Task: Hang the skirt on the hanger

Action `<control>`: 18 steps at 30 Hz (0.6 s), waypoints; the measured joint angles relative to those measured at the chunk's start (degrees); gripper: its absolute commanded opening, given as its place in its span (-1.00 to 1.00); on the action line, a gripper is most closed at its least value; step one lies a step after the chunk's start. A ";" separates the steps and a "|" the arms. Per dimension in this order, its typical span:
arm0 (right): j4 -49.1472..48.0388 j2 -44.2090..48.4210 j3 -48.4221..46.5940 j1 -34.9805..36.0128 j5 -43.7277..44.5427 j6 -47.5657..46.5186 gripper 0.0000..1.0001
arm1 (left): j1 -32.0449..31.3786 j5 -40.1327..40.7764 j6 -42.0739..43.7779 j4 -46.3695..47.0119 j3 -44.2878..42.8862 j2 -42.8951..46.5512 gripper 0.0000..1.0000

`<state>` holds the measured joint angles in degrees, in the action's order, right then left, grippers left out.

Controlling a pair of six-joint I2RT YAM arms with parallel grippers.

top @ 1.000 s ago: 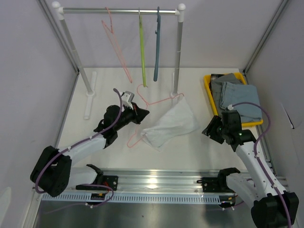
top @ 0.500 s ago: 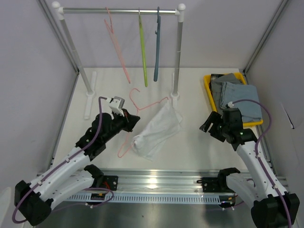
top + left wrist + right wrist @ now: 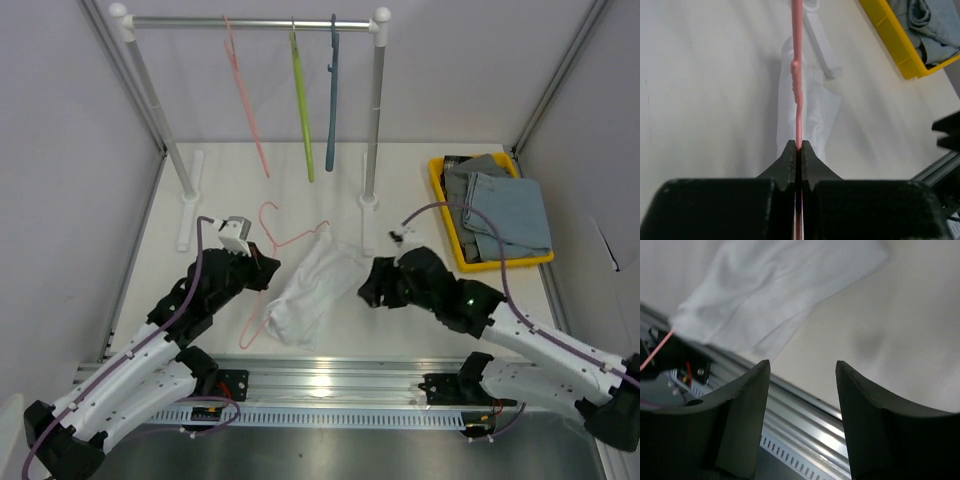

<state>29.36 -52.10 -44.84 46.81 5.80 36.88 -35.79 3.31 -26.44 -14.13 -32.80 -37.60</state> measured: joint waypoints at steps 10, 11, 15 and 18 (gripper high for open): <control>-21.90 -20.41 -2.78 32.28 15.17 -6.40 0.23 | -0.26 1.09 -1.11 -0.24 0.46 -1.03 -1.00; -23.37 -22.58 -3.34 33.14 15.91 -7.41 0.24 | -0.26 1.07 -1.14 -0.26 0.46 -1.03 -1.00; -28.81 -28.83 -5.14 34.95 17.57 -10.80 0.27 | -0.42 1.09 -1.16 -0.26 0.46 -1.03 -1.00; -31.50 -32.46 -7.13 35.28 17.99 -12.63 0.30 | -0.46 1.14 -1.14 -0.33 0.46 -1.03 -1.00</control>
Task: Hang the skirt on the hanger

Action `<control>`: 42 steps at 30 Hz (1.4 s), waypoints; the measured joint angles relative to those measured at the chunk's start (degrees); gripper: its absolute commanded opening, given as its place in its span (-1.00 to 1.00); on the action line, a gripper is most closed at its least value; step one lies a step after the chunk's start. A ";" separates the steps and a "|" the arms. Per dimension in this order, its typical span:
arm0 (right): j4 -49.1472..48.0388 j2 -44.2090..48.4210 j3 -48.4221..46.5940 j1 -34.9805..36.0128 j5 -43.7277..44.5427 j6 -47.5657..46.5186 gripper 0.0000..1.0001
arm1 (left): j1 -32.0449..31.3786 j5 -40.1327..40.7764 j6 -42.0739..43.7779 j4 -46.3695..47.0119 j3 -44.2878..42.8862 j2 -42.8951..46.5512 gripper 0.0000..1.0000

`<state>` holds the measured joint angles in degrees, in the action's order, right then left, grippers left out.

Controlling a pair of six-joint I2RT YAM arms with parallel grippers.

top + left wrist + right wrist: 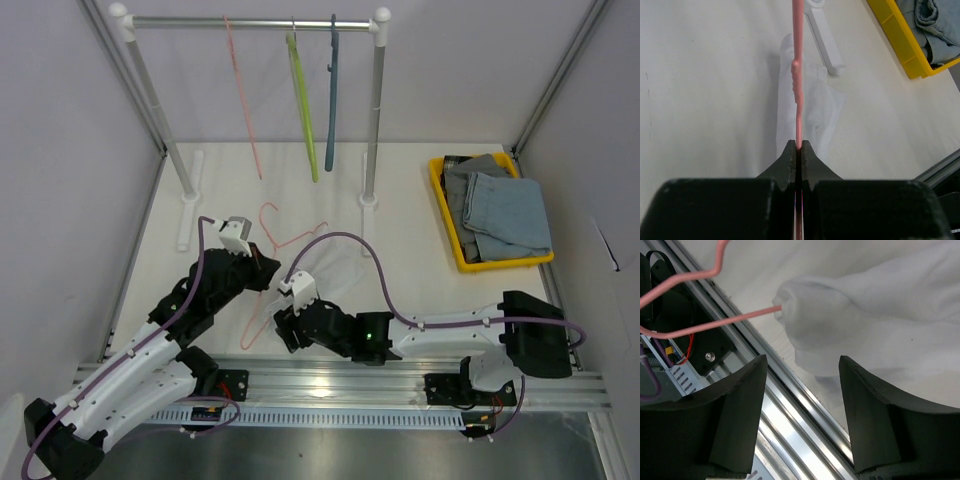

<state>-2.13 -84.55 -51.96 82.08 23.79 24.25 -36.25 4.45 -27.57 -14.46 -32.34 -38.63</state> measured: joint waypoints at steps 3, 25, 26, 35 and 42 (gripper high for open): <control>-1.42 -2.60 -2.14 0.20 0.44 -0.85 0.30 | 0.00 0.09 0.00 -0.15 0.00 0.00 -1.00; -1.01 -8.09 -5.38 0.96 5.90 -0.35 -0.97 | -0.02 1.11 -0.02 -0.28 0.00 -0.48 -1.00; -0.61 -7.56 -5.16 1.16 6.01 -0.31 -0.97 | -0.02 1.29 -0.02 -0.28 -0.02 -0.66 -1.00; 4.24 0.79 -2.25 4.35 8.11 1.29 -0.99 | -0.17 2.69 -0.98 -0.24 -0.02 -2.80 -1.00; 6.19 2.19 -0.24 5.75 8.59 3.39 -0.85 | -0.26 2.95 -1.14 -0.22 -0.02 -2.82 -1.00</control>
<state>4.05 -82.37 -52.21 87.83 32.38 27.64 -36.51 7.40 -28.71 -14.68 -32.36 -41.45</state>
